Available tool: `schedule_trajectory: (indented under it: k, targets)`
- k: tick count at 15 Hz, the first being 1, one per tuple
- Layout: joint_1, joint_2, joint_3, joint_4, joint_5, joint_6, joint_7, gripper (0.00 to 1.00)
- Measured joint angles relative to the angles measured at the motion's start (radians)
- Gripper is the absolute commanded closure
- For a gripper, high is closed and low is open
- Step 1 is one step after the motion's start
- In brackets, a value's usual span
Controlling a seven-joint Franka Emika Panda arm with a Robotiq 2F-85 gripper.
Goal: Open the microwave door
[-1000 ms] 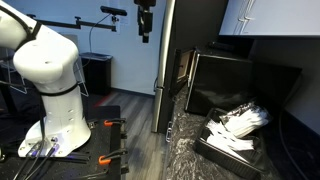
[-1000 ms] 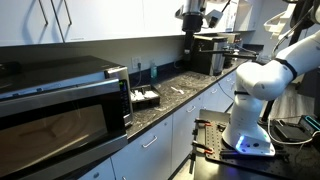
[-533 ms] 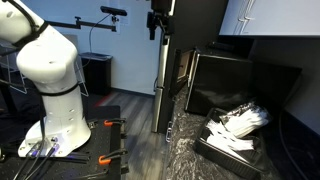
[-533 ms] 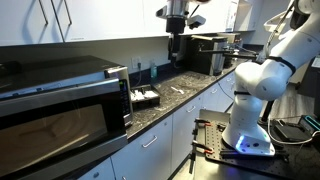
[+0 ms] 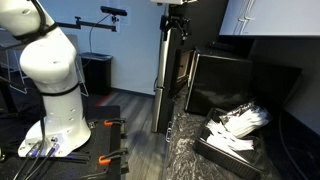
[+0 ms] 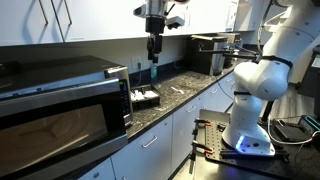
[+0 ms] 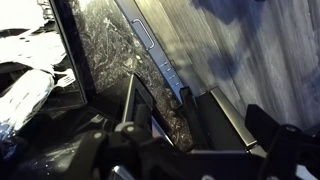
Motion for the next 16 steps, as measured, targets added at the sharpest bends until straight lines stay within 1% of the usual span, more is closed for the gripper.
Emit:
schedule_trajectory:
  k: [2,10,13,16]
  targets:
    - [0.002,0.018,0.0,0.014,0.0,0.0,-0.003,0.0]
    - [0.002,0.026,0.005,0.017,-0.013,-0.001,-0.012,0.0]
    - [0.005,0.076,0.015,0.055,-0.037,-0.006,-0.088,0.0]
    - [0.015,0.165,0.023,0.137,-0.051,-0.018,-0.198,0.0]
